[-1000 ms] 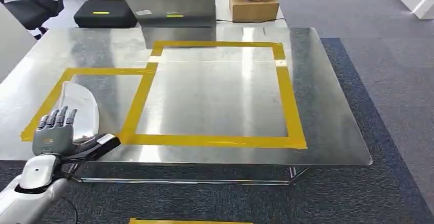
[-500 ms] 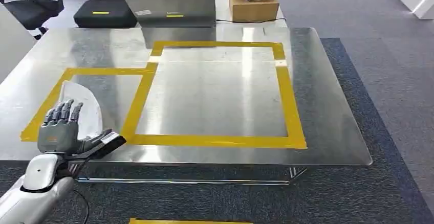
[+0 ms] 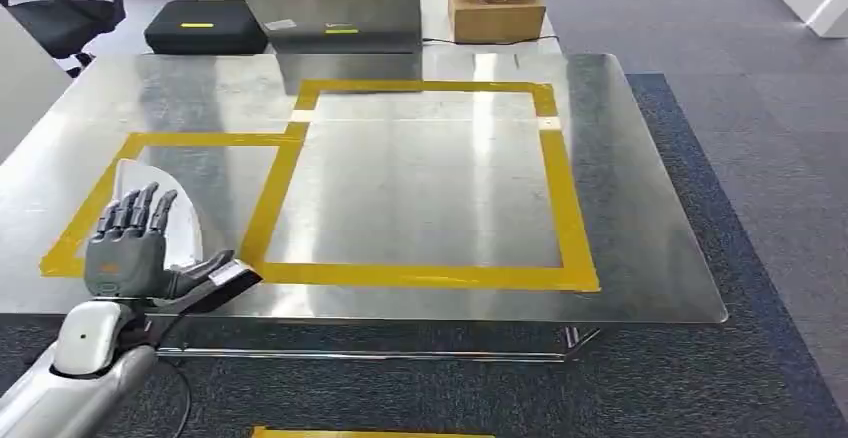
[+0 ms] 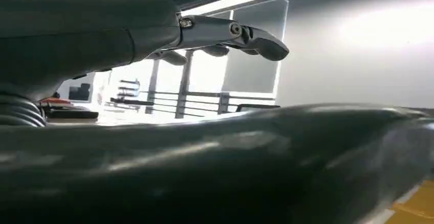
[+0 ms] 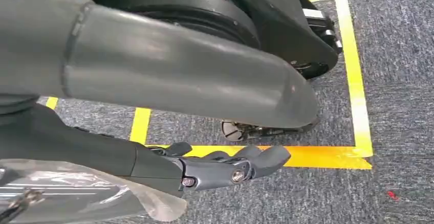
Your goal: Take the parts from the cabinet and place them on the table.
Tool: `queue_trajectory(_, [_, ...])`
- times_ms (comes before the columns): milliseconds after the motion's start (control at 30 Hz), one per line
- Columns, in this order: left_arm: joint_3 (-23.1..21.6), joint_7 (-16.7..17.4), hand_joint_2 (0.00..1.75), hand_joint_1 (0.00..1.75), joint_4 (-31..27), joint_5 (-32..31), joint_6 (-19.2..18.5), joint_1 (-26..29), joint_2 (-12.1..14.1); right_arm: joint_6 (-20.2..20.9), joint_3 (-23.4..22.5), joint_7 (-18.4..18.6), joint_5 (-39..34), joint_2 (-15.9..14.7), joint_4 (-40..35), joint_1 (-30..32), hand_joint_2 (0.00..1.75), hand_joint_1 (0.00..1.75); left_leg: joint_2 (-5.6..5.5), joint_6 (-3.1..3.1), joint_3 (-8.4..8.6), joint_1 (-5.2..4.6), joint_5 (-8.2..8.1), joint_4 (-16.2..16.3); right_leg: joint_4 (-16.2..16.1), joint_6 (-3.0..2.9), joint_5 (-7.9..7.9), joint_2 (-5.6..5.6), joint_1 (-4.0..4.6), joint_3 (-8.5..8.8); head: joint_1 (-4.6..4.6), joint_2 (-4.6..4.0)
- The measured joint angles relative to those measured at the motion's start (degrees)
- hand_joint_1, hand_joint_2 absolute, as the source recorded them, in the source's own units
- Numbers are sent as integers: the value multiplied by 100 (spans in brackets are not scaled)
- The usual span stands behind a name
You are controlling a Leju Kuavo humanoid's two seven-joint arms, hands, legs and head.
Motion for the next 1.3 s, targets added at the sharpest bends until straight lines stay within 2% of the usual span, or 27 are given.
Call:
queue_trajectory(167, [-29,-2,0,0,-70,-2,4,15,-20,0,0,0,-4,0,0,2,0,0,0,0,0,0,0,1,0,0,0,0,0,0,0,0])
queue_trajectory(300, [-59,-87,0,0,-110,59,63,29,-24,0,0,4,-72,0,2,16,0,0,1,86,-5,-23,-43,71,-17,54,-5,10,-30,14,-2,0])
queue_trajectory(367, [-77,-105,0,0,-147,68,63,32,-28,0,0,11,-103,0,2,32,0,0,8,118,-1,-33,-16,81,-38,103,27,33,-45,26,0,0])
queue_trajectory(400, [-83,-116,0,0,-177,77,66,32,-35,0,0,18,-109,0,2,34,0,0,43,160,28,-13,32,-7,-64,139,47,63,-19,33,-7,0])
queue_trajectory(433, [-88,-120,0,0,-197,81,68,32,-59,0,2,17,-114,-2,2,37,0,0,115,173,71,28,91,-118,-16,133,-53,-62,-9,-20,2,0])
queue_trajectory(467, [-90,-120,0,0,-203,96,83,34,-68,0,2,17,-116,-2,2,30,0,0,135,216,80,35,117,-161,220,133,-268,-267,20,-124,35,0])
queue_trajectory(500, [-92,-120,0,0,-210,101,90,47,-68,0,2,20,-118,-2,2,21,0,0,175,216,68,36,118,-160,606,148,-489,-349,16,-295,48,0])
queue_trajectory(567, [-96,-120,0,0,-210,101,94,98,-74,2,4,24,-125,-2,2,14,0,0,263,214,47,32,119,-148,1445,185,-854,-402,0,-661,46,0])
queue_trajectory(600, [-98,-120,0,0,-210,101,94,115,-74,4,7,28,-133,-2,2,20,0,0,291,209,30,35,123,-138,1636,202,-869,-405,-1,-740,50,0])
queue_trajectory(633, [-101,-120,0,0,-210,101,94,125,-79,7,9,33,-144,-2,2,28,0,0,306,198,12,42,129,-120,1543,221,-725,-411,-13,-671,50,0])
queue_trajectory(667, [-103,-120,0,0,-210,101,92,127,-92,9,11,35,-164,-2,2,29,0,0,310,188,-9,52,132,-98,1184,235,-488,-411,-31,-470,50,0])
queue_trajectory(733, [-101,-120,0,0,-212,101,90,124,-107,9,22,33,-184,-4,2,25,0,0,309,131,-54,74,133,-38,163,263,-87,-386,-69,112,53,0])
queue_trajectory(767, [-99,-120,0,0,-225,101,90,127,-111,11,35,35,-190,-2,2,8,0,0,302,77,-97,56,139,-15,-67,255,-204,-302,-54,286,57,0])
queue_trajectory(800, [-98,-120,0,0,-232,103,87,119,-111,15,41,33,-188,-4,2,9,0,0,288,32,-116,53,162,-1,14,170,-80,-261,-39,219,37,0])
queue_trajectory(867, [-101,-120,0,0,-249,101,85,123,-116,15,44,35,-186,-4,2,9,0,0,249,-64,-151,64,231,7,23,130,-101,-284,-20,166,44,0])
queue_trajectory(900, [-98,-120,0,0,-254,103,83,140,-111,15,46,35,-186,-4,2,10,0,0,227,-104,-159,69,258,0,18,73,-69,-303,-20,154,50,0])
queue_trajectory(933, [-98,-120,0,0,-258,105,81,156,-109,15,46,35,-186,-2,2,10,0,0,287,-115,-181,88,195,46,-7,-12,-13,-367,-56,90,44,0])
queue_trajectory(967, [-98,-120,0,0,-262,112,77,149,-103,15,48,33,-186,-4,2,10,0,0,474,-128,-266,64,-41,219,-7,-63,18,-386,-41,63,11,0])
queue_trajectory(1000, [-99,-120,0,0,-265,114,77,139,-107,13,50,35,-186,-4,2,14,0,0,568,-146,-387,70,-366,594,-2,-103,60,-421,-29,13,-17,0])
queue_trajectory(1067, [-101,-120,0,0,-273,112,76,142,-120,13,59,35,-186,-4,2,39,0,0,630,-165,-633,71,-904,1512,3,-125,142,-501,5,-107,-18,0])
queue_trajectory(1100, [-103,-120,0,0,-273,112,74,152,-120,13,68,35,-186,-4,2,43,0,0,629,-162,-656,70,-988,1769,8,-129,183,-535,17,-165,-15,0])
queue_trajectory(1133, [-103,-120,0,0,-273,109,74,158,-120,13,74,35,-186,-4,2,45,0,0,630,-150,-573,69,-930,1774,14,-129,220,-565,31,-224,-15,0])
queue_trajectory(1167, [-101,-120,0,0,-273,109,74,157,-120,13,81,35,-186,-4,2,44,0,0,630,-126,-346,67,-748,1518,17,-128,261,-590,46,-278,-17,0])
queue_trajectory(1200, [-101,-120,0,0,-275,107,74,156,-120,13,85,35,-186,-4,2,41,0,0,632,-92,-37,61,-555,1076,17,-125,296,-606,58,-316,-13,0])
queue_trajectory(1233, [-101,-120,0,0,-284,107,74,154,-120,13,87,35,-186,-4,2,36,0,0,644,-40,373,45,-390,466,17,-117,335,-618,67,-344,-15,0])
queue_trajectory(1267, [-98,-120,0,0,-300,109,74,142,-118,13,87,35,-188,-2,2,32,0,0,701,20,658,13,-466,-8,18,-99,364,-633,68,-360,-11,0])
queue_trajectory(1300, [-98,-120,0,0,-313,109,70,130,-122,13,90,35,-192,-2,2,30,0,0,720,24,756,-9,-496,-198,19,-56,405,-639,89,-383,-4,0])
